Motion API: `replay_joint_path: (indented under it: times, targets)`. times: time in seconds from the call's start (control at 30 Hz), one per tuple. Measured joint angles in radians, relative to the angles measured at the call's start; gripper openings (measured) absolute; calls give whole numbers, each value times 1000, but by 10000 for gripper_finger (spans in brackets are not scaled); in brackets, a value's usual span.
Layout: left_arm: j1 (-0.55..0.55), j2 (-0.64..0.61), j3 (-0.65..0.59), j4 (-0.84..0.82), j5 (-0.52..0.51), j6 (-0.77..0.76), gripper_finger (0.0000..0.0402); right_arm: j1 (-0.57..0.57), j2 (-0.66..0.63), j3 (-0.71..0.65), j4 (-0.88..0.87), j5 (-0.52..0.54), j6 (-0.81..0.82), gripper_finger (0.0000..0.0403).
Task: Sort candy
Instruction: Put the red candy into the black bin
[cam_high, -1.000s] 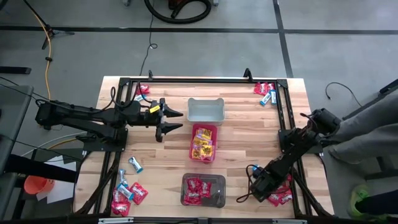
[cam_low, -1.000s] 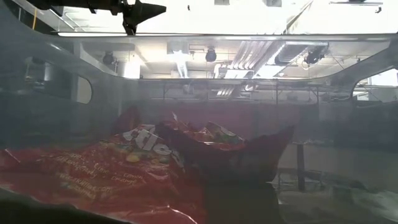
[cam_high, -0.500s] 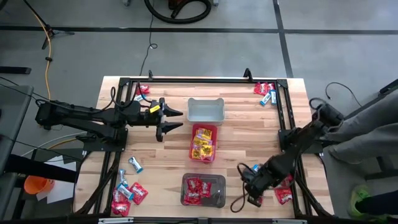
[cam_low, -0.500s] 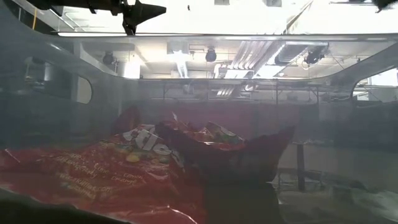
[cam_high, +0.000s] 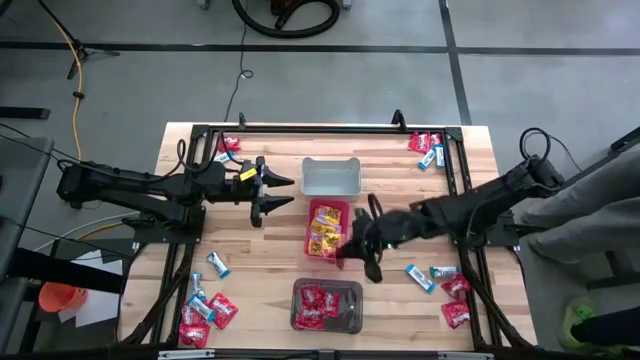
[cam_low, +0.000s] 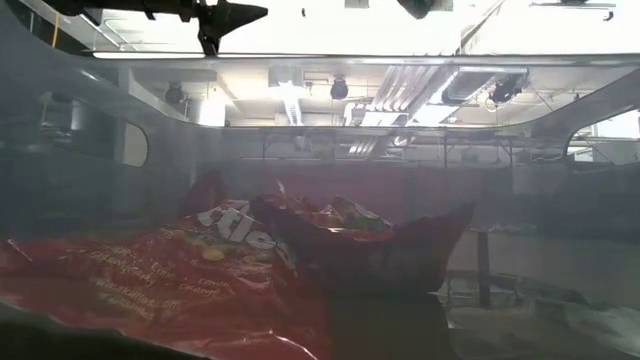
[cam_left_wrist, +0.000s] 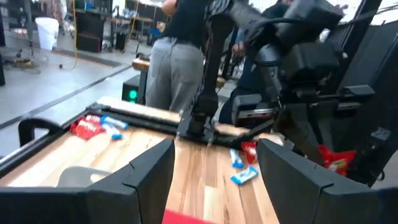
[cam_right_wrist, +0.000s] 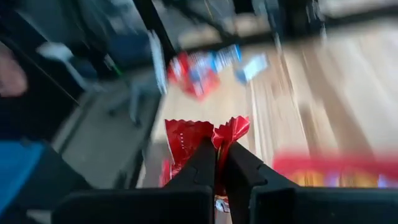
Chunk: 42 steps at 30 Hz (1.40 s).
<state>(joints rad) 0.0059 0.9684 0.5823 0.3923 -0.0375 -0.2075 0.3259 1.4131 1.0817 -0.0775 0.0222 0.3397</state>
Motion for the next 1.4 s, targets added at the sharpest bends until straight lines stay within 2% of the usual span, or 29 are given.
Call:
replay_joint_path:
  times: [0.1,0.2,0.5,0.7,0.9,1.07,1.23,1.4]
  targets:
    - [0,0,1,53,24,-1,216,-37,0,0,137,-58,-56,2]
    - [0,0,1,87,46,-15,216,-46,0,0,224,-69,-91,1]
    - [0,0,1,84,48,-26,216,-29,0,0,241,-76,-113,1]
    - [0,0,1,83,48,-26,216,-29,0,0,244,-108,-62,1]
    - [0,0,1,78,48,-16,216,-14,2,0,243,-203,114,0]
    - [0,0,1,77,48,-19,216,46,39,22,168,-214,235,0]
    - [0,0,1,74,55,-12,216,103,145,153,-58,-187,247,0]
    - [0,0,1,65,54,0,216,120,271,250,-182,-184,268,7]
